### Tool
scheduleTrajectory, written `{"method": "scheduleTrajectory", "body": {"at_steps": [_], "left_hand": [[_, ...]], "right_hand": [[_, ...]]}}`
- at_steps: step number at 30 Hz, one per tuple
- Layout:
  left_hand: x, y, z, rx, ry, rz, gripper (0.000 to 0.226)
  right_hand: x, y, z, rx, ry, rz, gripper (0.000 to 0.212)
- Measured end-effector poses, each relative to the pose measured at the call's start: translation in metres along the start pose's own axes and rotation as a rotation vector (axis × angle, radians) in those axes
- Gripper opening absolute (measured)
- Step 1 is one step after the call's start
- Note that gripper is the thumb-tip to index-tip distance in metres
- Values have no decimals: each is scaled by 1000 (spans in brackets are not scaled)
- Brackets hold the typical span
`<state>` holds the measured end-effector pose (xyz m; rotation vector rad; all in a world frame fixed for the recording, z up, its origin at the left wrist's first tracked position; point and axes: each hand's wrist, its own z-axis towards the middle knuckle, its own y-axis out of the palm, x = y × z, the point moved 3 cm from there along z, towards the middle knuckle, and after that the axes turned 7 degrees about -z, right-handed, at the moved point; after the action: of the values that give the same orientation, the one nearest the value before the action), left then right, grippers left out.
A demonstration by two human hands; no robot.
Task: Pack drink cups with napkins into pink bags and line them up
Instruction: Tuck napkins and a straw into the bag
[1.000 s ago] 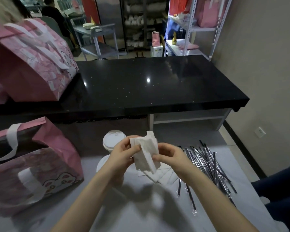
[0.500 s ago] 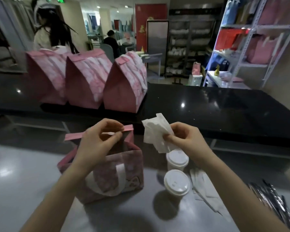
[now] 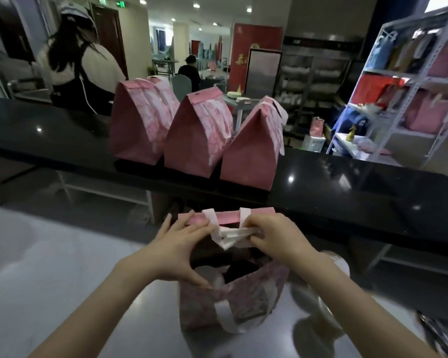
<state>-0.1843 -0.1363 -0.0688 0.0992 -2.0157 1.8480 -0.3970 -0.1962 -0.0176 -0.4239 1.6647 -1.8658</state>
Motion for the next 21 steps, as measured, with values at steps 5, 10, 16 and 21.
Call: {"method": "scheduleTrajectory", "body": {"at_steps": [5, 10, 16, 21], "left_hand": [[-9, 11, 1, -4, 11, 2, 128], [-12, 9, -1, 4, 22, -29, 127], [-12, 8, -3, 46, 20, -68, 122], [-1, 2, -3, 95, 6, -83, 105]], "right_hand": [[-17, 23, 8, -435, -87, 47, 17], [-22, 43, 22, -577, -32, 98, 19], [-12, 48, 26, -327, 29, -61, 55], [4, 34, 4, -202, -18, 135, 34]]}}
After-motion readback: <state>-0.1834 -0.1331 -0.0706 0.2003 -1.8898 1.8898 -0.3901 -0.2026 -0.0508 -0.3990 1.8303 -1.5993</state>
